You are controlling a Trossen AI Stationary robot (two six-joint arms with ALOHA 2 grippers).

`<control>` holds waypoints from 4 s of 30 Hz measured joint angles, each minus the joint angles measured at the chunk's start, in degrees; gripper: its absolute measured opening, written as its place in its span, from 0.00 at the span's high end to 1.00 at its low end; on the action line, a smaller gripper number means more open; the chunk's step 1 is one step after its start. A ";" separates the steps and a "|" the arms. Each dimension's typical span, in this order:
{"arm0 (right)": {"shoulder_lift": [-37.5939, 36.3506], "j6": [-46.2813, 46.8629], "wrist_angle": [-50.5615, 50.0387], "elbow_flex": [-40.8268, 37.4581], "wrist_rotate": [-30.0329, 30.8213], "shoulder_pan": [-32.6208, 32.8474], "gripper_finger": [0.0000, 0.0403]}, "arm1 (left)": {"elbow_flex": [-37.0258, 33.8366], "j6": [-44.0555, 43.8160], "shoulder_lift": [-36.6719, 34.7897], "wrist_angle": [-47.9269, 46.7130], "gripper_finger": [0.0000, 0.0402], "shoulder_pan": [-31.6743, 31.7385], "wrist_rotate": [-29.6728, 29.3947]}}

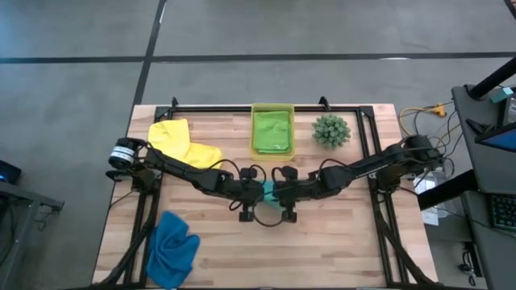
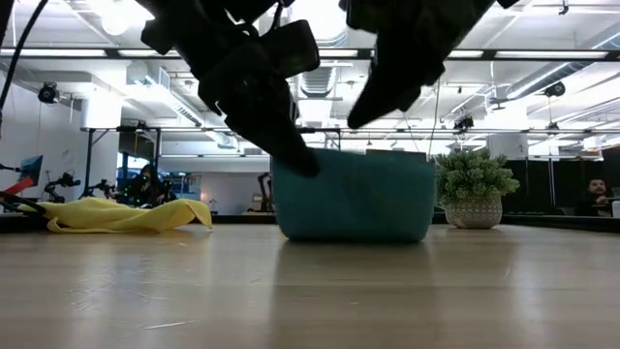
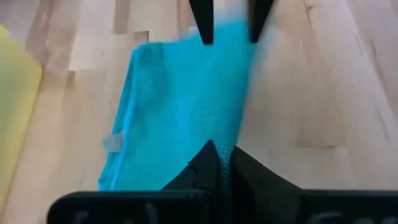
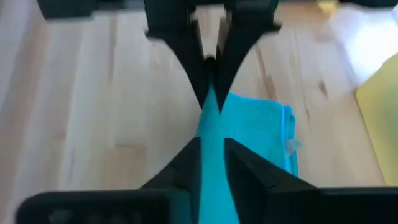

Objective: Fold microfiber towels
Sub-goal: Put the light blue microfiber cloth into the yellow bin

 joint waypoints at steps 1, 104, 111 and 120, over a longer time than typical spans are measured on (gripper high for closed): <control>-0.26 -0.08 0.45 0.00 0.02 0.00 0.79 | 0.00 -1.11 0.00 0.00 1.00 0.09 0.51; 6.49 -31.78 -33.57 30.23 -13.94 -42.86 0.98 | 16.85 42.97 -6.01 -14.94 1.00 41.95 10.50; 8.63 -38.47 -27.59 30.18 -12.64 -49.41 0.98 | 19.93 44.76 -0.15 -10.05 1.00 46.85 12.29; 10.96 -48.44 -16.95 30.18 -3.34 -55.10 0.98 | 32.62 61.57 10.51 -6.09 1.00 48.62 3.12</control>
